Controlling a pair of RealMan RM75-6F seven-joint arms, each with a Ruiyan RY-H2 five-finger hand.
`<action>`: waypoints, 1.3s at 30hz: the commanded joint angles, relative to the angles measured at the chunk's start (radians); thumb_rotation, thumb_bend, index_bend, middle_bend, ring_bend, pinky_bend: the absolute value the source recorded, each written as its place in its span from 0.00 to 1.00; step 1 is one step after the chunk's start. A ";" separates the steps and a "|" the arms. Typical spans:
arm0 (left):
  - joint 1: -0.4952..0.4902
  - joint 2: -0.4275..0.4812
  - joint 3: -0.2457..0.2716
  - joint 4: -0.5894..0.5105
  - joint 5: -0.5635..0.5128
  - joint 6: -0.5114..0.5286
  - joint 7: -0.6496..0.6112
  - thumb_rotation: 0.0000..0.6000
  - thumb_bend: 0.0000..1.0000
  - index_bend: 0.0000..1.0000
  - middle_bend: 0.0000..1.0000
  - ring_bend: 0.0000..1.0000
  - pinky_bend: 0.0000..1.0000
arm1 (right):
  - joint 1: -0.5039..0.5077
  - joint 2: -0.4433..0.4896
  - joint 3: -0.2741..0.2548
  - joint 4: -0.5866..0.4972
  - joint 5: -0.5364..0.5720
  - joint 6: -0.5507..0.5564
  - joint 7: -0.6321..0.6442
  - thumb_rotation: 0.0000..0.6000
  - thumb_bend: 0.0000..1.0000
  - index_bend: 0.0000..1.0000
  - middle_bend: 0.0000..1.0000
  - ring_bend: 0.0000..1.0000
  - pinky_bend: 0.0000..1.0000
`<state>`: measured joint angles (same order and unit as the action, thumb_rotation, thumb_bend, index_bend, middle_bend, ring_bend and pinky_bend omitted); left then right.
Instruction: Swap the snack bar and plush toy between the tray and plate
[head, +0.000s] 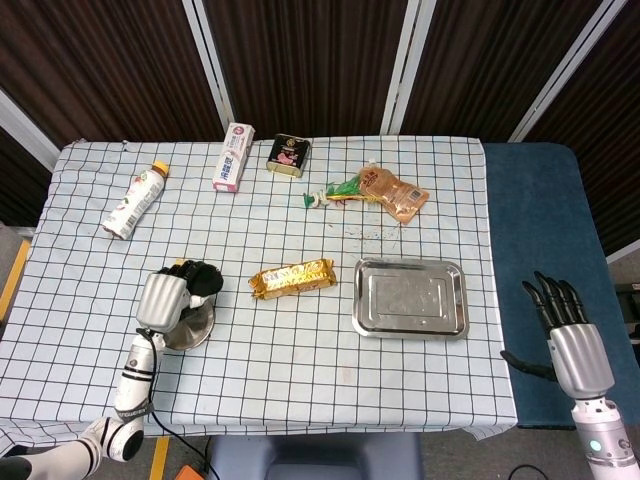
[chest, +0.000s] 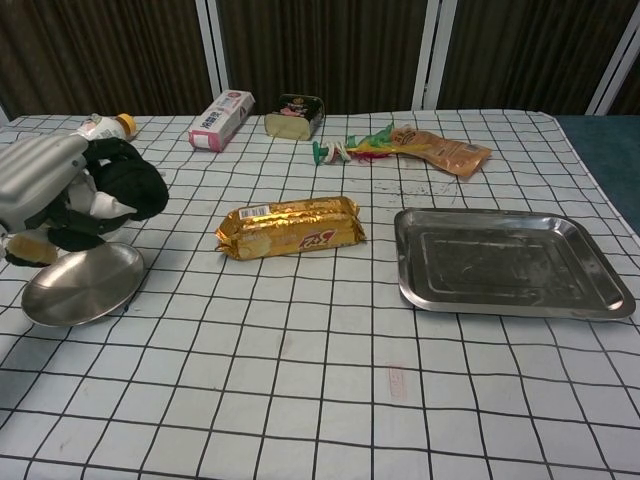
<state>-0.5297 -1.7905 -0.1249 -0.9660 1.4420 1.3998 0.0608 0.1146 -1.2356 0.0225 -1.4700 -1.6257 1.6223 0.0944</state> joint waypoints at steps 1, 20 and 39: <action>0.026 0.059 0.030 -0.171 0.071 0.069 0.003 1.00 0.56 0.58 0.69 0.66 0.83 | -0.002 0.000 0.001 -0.001 -0.003 0.002 0.001 1.00 0.07 0.03 0.00 0.00 0.00; -0.064 -0.048 0.011 -0.501 0.021 -0.149 0.380 1.00 0.56 0.58 0.68 0.66 0.84 | -0.042 0.019 -0.001 -0.006 -0.067 0.085 0.044 1.00 0.07 0.06 0.00 0.00 0.00; -0.052 -0.022 -0.034 -0.701 -0.185 -0.208 0.646 1.00 0.44 0.00 0.06 0.12 0.46 | -0.050 0.026 0.011 -0.005 -0.072 0.093 0.070 1.00 0.07 0.06 0.00 0.00 0.00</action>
<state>-0.5849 -1.8384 -0.1518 -1.6222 1.3058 1.2209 0.6776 0.0643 -1.2095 0.0333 -1.4747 -1.6982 1.7152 0.1641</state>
